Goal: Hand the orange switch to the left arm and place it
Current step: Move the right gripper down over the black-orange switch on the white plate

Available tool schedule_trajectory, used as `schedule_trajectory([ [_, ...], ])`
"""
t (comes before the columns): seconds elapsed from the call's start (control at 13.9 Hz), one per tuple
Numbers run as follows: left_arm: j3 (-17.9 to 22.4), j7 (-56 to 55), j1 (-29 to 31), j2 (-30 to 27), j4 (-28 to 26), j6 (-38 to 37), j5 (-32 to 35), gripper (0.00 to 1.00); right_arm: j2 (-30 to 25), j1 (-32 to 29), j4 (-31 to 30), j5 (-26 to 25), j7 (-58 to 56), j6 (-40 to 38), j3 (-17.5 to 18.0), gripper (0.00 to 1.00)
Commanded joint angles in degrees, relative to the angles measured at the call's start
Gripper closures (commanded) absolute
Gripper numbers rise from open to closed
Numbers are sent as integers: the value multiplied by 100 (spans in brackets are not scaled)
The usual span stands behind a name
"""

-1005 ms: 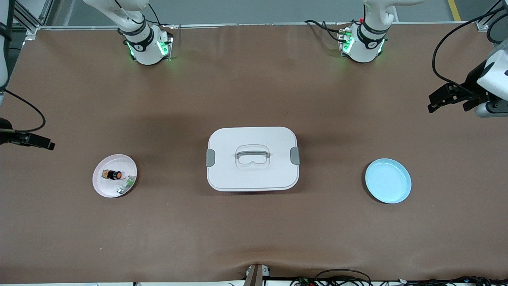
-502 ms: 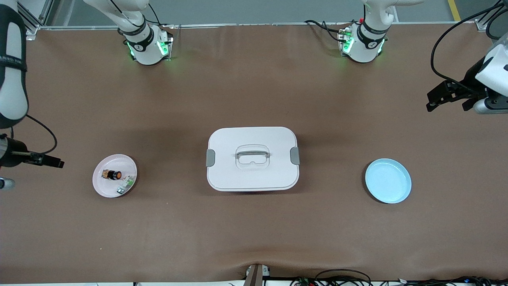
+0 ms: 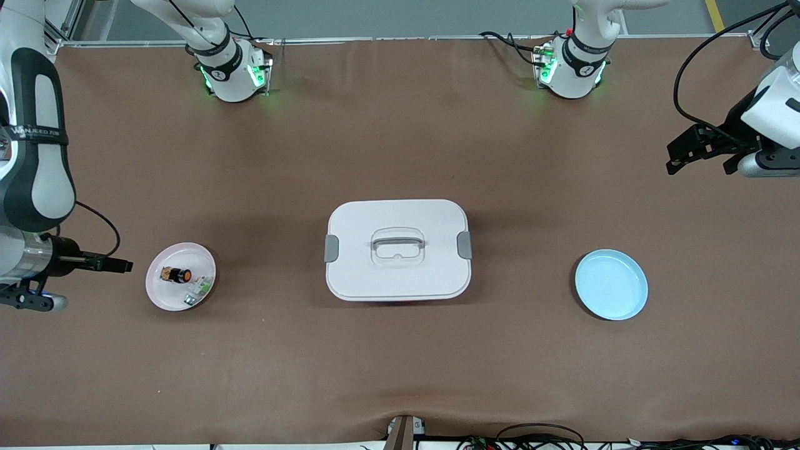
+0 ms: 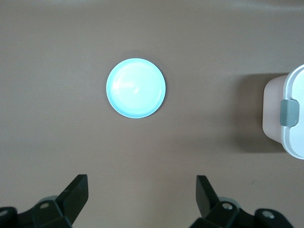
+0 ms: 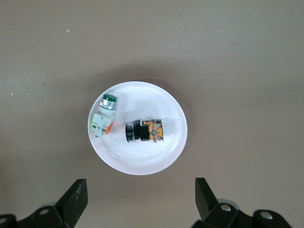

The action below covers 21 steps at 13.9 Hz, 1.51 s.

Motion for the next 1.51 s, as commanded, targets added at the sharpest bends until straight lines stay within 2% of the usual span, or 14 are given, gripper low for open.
schedule_trajectory([
  [0.0,8,84,3,45,127,-92,-71,0,-16,21,-549,95,47,662,19,0],
  [0.36,17,84,73,88,109,-83,-71,0,115,64,-1324,95,3,1718,19,0],
  [0.72,70,111,117,177,127,-83,-10,0,502,108,-1343,95,-32,1965,28,0],
  [1.44,70,111,284,291,135,-74,-27,0,705,152,-1360,95,-541,2353,28,0],
])
